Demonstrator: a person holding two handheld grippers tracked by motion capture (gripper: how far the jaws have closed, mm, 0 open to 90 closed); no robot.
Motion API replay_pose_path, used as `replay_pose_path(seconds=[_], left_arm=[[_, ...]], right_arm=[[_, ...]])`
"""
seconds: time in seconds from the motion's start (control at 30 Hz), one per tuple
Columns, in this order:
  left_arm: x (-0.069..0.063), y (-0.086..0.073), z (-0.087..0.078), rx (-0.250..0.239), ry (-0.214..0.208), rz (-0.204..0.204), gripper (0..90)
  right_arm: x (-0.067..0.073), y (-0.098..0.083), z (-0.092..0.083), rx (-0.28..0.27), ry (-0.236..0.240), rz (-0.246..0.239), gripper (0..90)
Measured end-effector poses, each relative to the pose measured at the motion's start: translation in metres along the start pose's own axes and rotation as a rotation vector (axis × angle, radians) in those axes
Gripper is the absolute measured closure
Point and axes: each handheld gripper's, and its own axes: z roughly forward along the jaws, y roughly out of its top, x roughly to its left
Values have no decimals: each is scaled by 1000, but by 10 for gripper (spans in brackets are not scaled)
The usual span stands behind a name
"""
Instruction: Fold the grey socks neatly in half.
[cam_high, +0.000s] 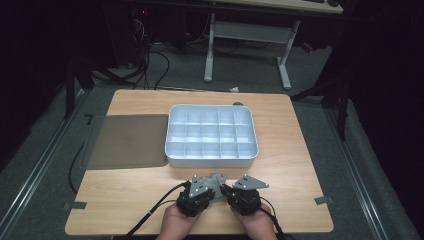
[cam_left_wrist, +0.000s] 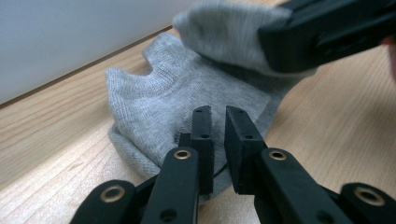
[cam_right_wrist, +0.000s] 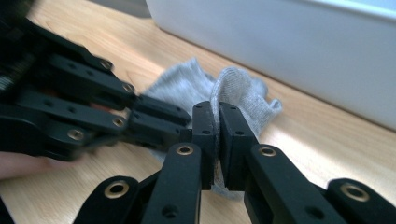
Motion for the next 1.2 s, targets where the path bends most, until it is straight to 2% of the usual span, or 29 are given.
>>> replay_pose_path(seconds=[0.17, 0.23, 0.3, 0.33, 0.37, 0.43, 0.47, 0.5, 0.53, 0.57, 0.6, 0.63, 0.67, 0.7, 0.73, 0.77, 0.8, 0.83, 0.87, 0.9, 0.93, 0.97, 1.03, 1.2], left_arm=[[0, 0, 0, 1, -3, 2, 823], [1, 0, -1, 4, -6, 5, 822], [1, 0, -1, 2, -10, 0, 817], [2, -1, -1, -1, -20, -6, 817], [4, -1, -3, -12, -48, -22, 786], [6, -2, -5, -21, -55, -34, 768], [8, -2, -9, -31, -61, -47, 749], [13, -5, -21, -63, -59, -75, 707], [13, -5, -21, -63, -59, -75, 703], [22, -8, -40, -100, -52, -105, 698], [22, -8, -40, -100, -52, -105, 698], [36, -13, -59, -136, -20, -143, 702], [36, -13, -59, -136, -20, -143, 712], [51, -20, -69, -150, 32, -183, 728], [51, -20, -69, -150, 32, -183, 752], [57, -22, -69, -132, 57, -198, 767], [61, -24, -65, -98, 61, -212, 767], [61, -22, -51, -38, 62, -198, 779], [61, -22, -51, -38, 62, -198, 787], [53, -17, -38, 1, 60, -158, 790], [53, -17, -38, 1, 60, -158, 793], [45, -12, -28, 15, 48, -129, 796], [40, -10, -22, 19, 34, -114, 800], [35, -8, -19, 23, 24, -95, 801]], right_arm=[[9, 18, -4, -46, 33, -13, 864], [17, 29, -4, -70, 44, -40, 864], [20, 31, 1, -67, 48, -41, 864], [20, 31, 1, -67, 48, -41, 864], [18, 29, 7, -51, 47, -28, 864], [16, 27, 9, -45, 52, -16, 864], [15, 25, 11, -39, 51, -10, 863], [13, 22, 13, -34, 51, 0, 863], [13, 22, 13, -34, 51, 0, 863], [11, 20, 15, -30, 50, 5, 862], [11, 20, 15, -30, 50, 5, 862], [10, 17, 17, -19, 45, 7, 862], [10, 17, 17, -19, 45, 7, 862], [9, 16, 18, -15, 45, 9, 862], [9, 16, 18, -15, 45, 9, 862], [10, 15, 19, -16, 42, 5, 861], [10, 15, 19, -16, 42, 5, 861], [10, 15, 20, -12, 43, 2, 861], [10, 15, 20, -12, 43, 2, 861], [11, 17, 21, -9, 41, -3, 861], [11, 17, 21, -9, 41, -3, 861], [13, 19, 21, -12, 35, -16, 859], [14, 21, 20, -11, 27, -28, 858], [17, 27, 17, -36, 5, -53, 858]])
